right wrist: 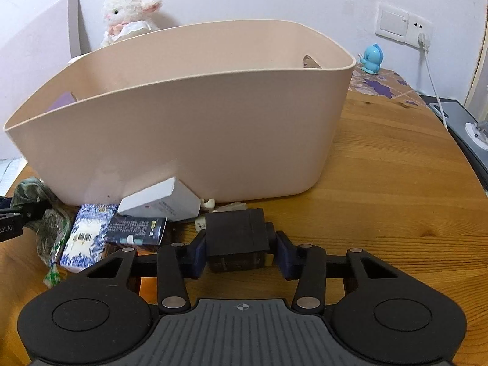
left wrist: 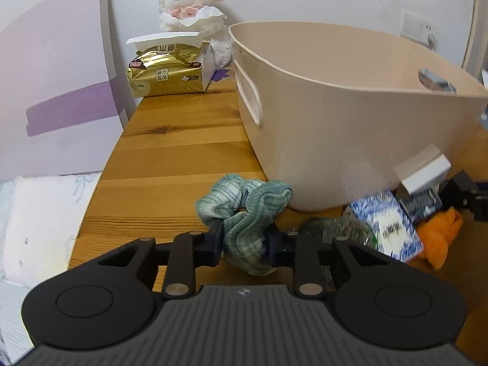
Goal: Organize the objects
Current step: 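Grasp the green-grey cloth with the left tool while the right tool grasps the black box, then carry both items over the beige basket and open both tools to drop them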
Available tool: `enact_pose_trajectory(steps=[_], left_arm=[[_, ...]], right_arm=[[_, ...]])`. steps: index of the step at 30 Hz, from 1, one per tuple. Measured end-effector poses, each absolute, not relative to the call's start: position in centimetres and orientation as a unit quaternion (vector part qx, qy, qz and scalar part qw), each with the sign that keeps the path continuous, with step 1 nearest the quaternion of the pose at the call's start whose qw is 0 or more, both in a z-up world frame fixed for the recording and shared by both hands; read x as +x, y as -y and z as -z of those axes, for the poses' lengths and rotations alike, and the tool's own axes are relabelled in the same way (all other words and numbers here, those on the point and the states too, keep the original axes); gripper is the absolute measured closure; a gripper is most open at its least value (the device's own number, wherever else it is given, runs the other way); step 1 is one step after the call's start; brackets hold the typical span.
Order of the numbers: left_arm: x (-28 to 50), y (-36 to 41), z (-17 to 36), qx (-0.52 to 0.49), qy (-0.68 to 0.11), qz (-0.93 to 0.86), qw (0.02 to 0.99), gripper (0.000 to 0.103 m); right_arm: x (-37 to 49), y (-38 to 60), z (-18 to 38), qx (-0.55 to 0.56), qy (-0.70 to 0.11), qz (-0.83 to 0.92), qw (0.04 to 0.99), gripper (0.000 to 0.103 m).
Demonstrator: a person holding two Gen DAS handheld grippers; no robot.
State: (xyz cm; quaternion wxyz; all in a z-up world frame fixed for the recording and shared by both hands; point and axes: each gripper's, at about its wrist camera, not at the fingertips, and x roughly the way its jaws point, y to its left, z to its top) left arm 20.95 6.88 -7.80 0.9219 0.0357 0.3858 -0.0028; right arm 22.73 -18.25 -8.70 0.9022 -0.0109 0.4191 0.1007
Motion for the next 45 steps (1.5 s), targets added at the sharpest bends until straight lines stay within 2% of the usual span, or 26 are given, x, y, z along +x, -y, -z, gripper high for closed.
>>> enact_pose_trajectory(steps=[6,28,36,45], left_arm=[[19.7,-7.3,7.2,0.016,-0.389,0.004,0.921,0.081],[14.0,-5.9,-2.5,0.009,-0.280,-0.003,0.960,0.081],[16.5,-4.1,-5.4,0.026,-0.242,-0.002,0.970,0.081],[23.4,-1.8,-3.5,0.047,-0.279,0.005,0.959,0.081]], right_arm=[[20.9,19.1,8.1,-0.010,-0.415,-0.103,0.904,0.061],[15.5,23.0,-3.1,0.006,-0.282,-0.107,0.953,0.061],[17.3,22.1,-6.4,0.006,-0.231,-0.119,0.966,0.061],[23.0,20.9,-6.6,0.021,-0.234,-0.114,0.965,0.061]])
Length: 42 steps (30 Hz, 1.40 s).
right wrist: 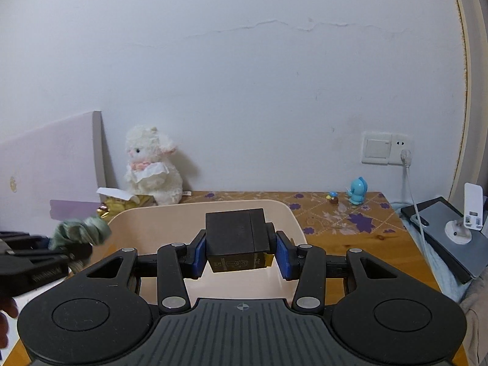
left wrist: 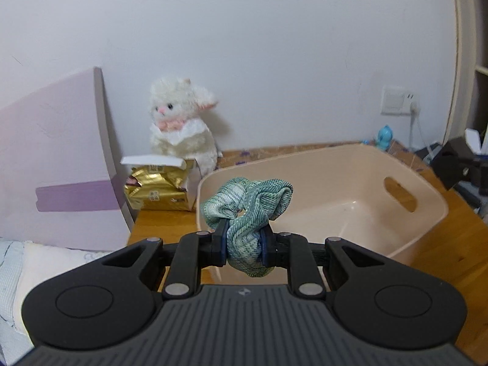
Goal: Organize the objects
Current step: 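Carry both items over the beige basket and open both tools to drop them, then move both tools back to the table toward the mesh bag and orange cloth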
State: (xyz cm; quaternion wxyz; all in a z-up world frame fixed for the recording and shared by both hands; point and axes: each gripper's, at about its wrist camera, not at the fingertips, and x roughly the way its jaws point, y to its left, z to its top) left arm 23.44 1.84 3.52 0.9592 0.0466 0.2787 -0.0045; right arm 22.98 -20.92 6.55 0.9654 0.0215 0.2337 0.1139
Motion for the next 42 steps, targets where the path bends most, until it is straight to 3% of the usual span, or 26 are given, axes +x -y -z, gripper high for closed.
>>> enact_pose_trajectory(steps=[8,12,16,18,19,22,25,30,34,42], left_arm=[[29.5,-1.1,1.2,0.053,-0.353,-0.001,0.934,0.081],[30.0,-0.4,2.2,0.099,-0.341,-0.022,0.934,0.079],[30.1,-0.8,1.9,0.081,-0.344,-0.016,0.935,0.077],[30.0,-1.0,1.8,0.071,-0.344,-0.012,0.936,0.069],[29.9,-1.2,1.6,0.068,-0.342,-0.012,0.937,0.059],[29.1,-1.1,0.8,0.063,-0.328,-0.011,0.942,0.041],[27.9,-1.1,-0.3,0.063,-0.312,-0.019,0.948,0.029],[25.5,-1.0,-2.0,0.049,-0.297,-0.009,0.954,0.023],[23.5,-0.8,-3.2,0.050,-0.287,-0.008,0.957,0.021],[19.1,-1.7,-4.1,0.029,-0.296,-0.003,0.955,0.017]], right_arm=[[28.4,18.2,-2.9,-0.018,-0.294,-0.104,0.950,0.061],[30.7,17.6,-0.5,-0.029,-0.334,-0.109,0.936,0.061],[31.3,17.2,1.3,-0.028,-0.357,-0.110,0.927,0.060],[30.9,16.8,1.5,-0.035,-0.354,-0.108,0.928,0.060],[30.7,16.7,1.4,-0.035,-0.352,-0.107,0.929,0.052],[29.9,16.8,0.5,-0.031,-0.336,-0.105,0.935,0.044],[28.7,17.3,-1.0,-0.027,-0.317,-0.102,0.943,0.031],[25.9,18.0,-3.3,-0.022,-0.288,-0.102,0.952,0.023],[23.4,18.7,-5.0,-0.014,-0.269,-0.105,0.957,0.008],[19.2,20.0,-6.4,-0.002,-0.266,-0.114,0.957,0.002]])
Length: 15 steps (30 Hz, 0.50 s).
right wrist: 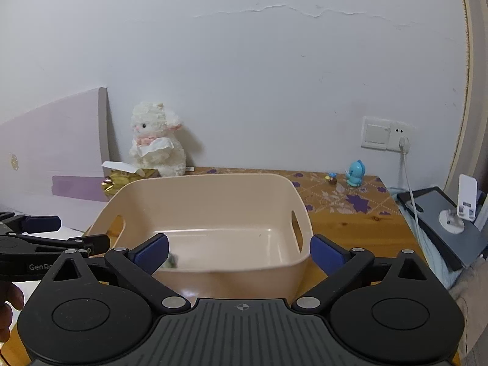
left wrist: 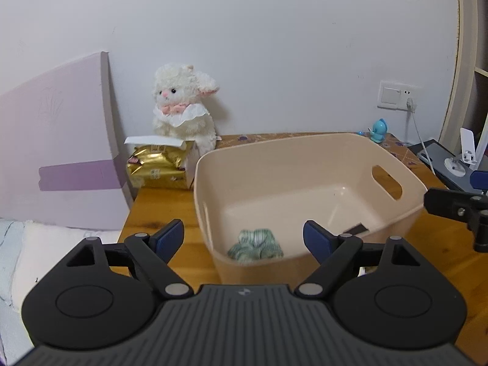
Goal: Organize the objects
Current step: 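Move both tools back to the table toward the mesh bag and orange cloth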
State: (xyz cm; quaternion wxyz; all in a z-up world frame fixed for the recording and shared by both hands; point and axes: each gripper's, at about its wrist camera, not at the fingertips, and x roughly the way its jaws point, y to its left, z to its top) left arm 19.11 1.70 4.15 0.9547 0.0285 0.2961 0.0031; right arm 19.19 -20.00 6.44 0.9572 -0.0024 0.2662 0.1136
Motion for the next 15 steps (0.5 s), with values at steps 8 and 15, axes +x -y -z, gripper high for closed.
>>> enact_pose_trajectory(steps=[8,15], left_arm=[[15.3,-2.6,-3.0,0.023,-0.315,-0.016,0.949,0.017],[13.6,-3.1,-0.6,0.021,-0.342,-0.022,0.939,0.016]], right_arm=[[15.6,20.4,-5.3,-0.013,-0.284,-0.120,0.951,0.000],[13.9,20.2,-2.6,-0.035,-0.315,-0.121,0.941,0.000]])
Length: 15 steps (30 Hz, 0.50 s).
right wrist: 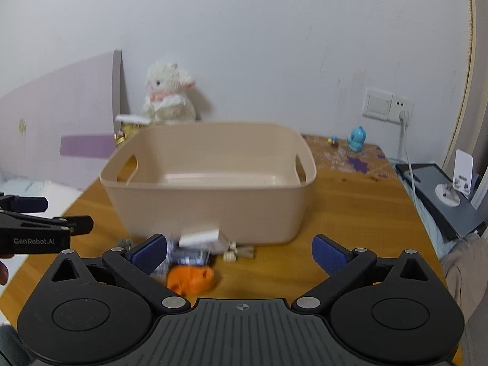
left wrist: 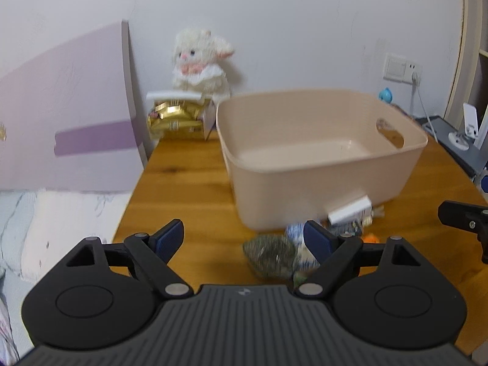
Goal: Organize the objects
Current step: 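Move both tools back to the table toward the mesh bag and orange cloth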
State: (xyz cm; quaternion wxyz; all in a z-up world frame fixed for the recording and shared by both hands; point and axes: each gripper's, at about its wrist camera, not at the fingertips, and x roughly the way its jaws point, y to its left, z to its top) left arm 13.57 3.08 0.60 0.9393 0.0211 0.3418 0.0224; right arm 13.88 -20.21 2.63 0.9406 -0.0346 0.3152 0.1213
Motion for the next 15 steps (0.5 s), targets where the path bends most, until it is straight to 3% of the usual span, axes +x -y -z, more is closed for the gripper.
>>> enact_pose_trajectory(steps=[15], left_arm=[[13.9,-3.3,5.2,0.026,-0.407,-0.014,0.913,0.016]], right_arm=[[15.0,19.6,3.1,-0.047,-0.394,-0.122,0.910,0.000]])
